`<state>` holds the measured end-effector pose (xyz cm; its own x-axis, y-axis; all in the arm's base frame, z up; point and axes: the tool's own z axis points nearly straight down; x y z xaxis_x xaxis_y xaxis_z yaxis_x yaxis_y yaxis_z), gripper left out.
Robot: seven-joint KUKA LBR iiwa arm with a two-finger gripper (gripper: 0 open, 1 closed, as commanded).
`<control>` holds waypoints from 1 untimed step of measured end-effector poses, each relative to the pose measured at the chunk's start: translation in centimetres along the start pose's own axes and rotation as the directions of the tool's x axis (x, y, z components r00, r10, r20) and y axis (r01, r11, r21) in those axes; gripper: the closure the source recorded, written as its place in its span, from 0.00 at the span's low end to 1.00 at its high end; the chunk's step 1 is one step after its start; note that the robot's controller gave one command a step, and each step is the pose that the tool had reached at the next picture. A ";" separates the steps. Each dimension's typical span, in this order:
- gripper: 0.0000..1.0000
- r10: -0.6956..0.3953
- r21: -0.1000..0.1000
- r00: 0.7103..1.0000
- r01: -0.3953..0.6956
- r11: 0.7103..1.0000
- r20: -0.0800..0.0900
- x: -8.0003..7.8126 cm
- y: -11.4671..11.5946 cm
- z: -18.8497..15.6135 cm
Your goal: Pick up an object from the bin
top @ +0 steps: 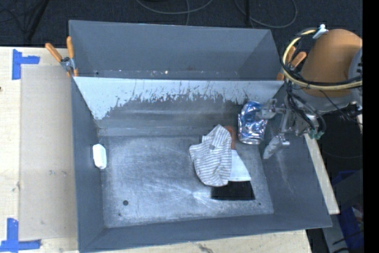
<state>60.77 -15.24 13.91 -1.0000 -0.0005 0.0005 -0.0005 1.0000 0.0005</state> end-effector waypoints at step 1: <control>0.00 -0.001 0.000 1.000 0.001 1.000 0.000 0.0 0.0 0.0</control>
Offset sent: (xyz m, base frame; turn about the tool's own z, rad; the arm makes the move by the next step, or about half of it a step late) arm -0.0159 0.0059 -0.0691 0.0754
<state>60.78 -15.19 13.90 -1.0000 -0.0016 0.0007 -0.0016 1.0000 0.0005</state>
